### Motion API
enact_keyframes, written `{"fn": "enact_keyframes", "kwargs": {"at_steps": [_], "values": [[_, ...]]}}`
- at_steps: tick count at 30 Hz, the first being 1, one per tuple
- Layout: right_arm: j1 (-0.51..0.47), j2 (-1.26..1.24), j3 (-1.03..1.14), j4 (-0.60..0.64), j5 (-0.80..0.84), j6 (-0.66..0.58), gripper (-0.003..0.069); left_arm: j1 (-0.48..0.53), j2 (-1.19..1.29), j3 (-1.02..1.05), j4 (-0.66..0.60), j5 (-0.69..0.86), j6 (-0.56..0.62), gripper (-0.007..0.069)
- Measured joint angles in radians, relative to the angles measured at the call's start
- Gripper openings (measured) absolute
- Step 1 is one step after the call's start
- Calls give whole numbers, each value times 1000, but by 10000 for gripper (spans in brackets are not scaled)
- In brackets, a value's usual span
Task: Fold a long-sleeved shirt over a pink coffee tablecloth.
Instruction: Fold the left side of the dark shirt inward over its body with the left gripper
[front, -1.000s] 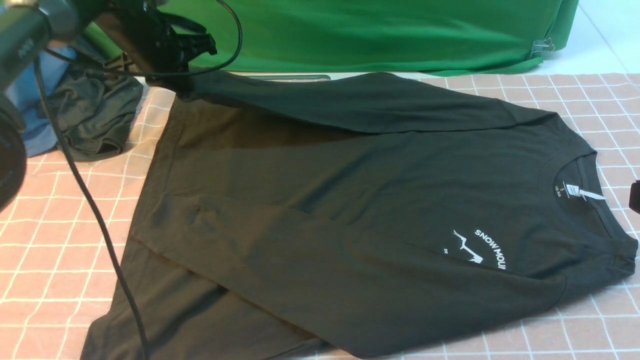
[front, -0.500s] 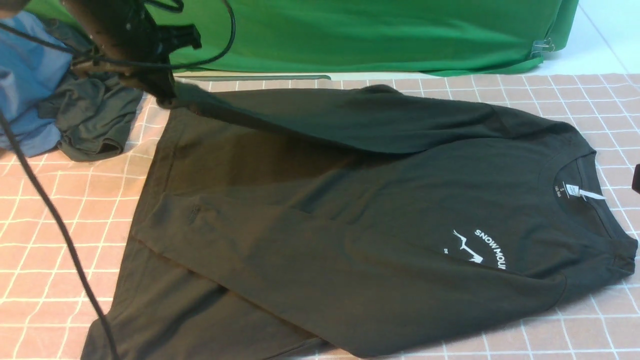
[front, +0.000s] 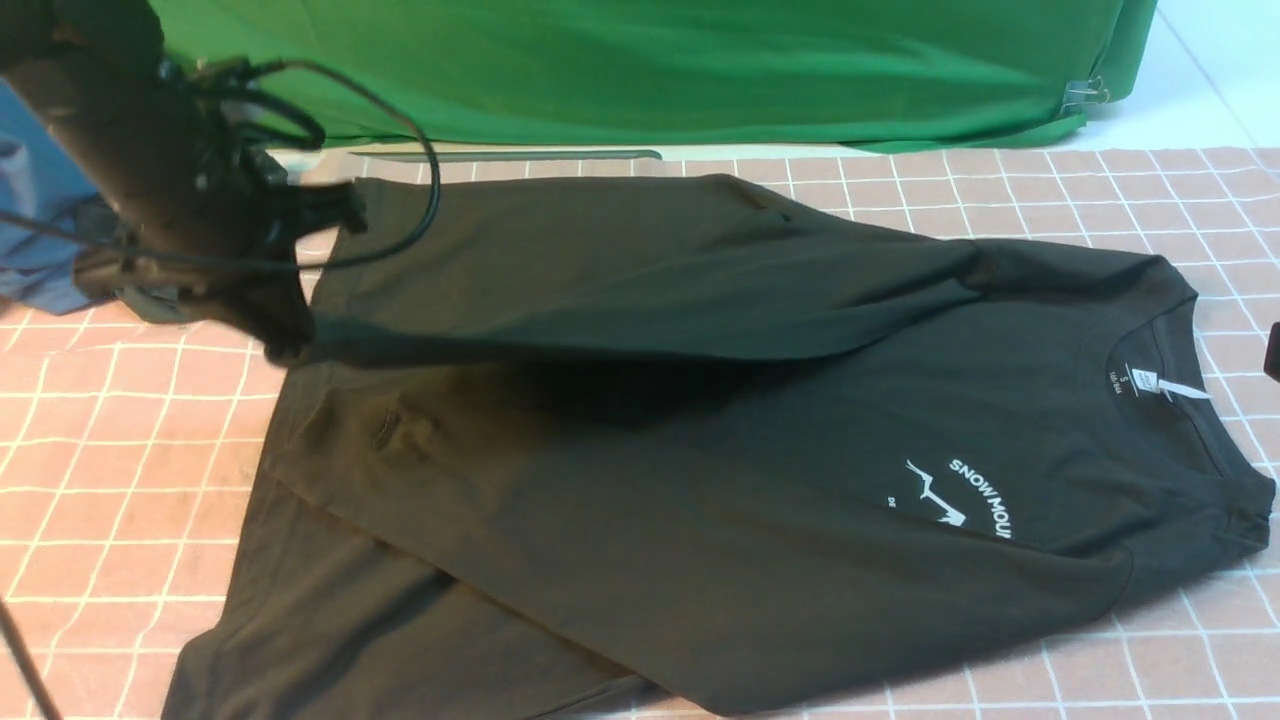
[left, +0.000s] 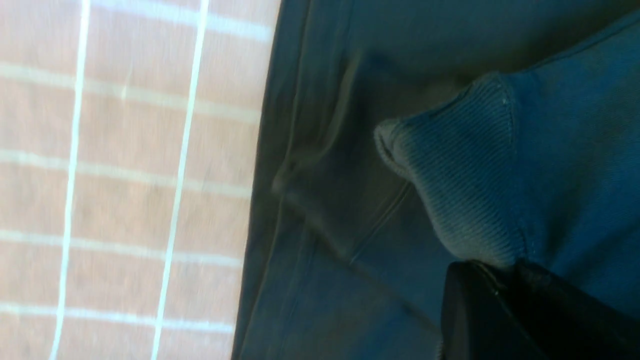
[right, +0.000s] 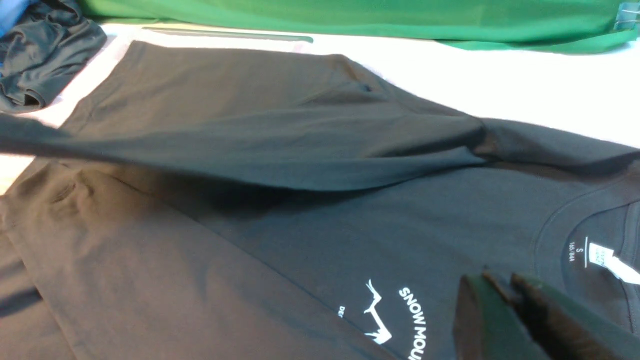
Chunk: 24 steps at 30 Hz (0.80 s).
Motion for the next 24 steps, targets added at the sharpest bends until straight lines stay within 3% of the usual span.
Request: {"fn": "enact_keyframes", "kwargs": {"at_steps": [15,24], "values": [[0,0,0,0,-4,-1,109,0,-2,203,11,-114,-27,83],[-7,84,-71,-10,65,-1,109,0,-2,144,78,-82,-35,430]]}}
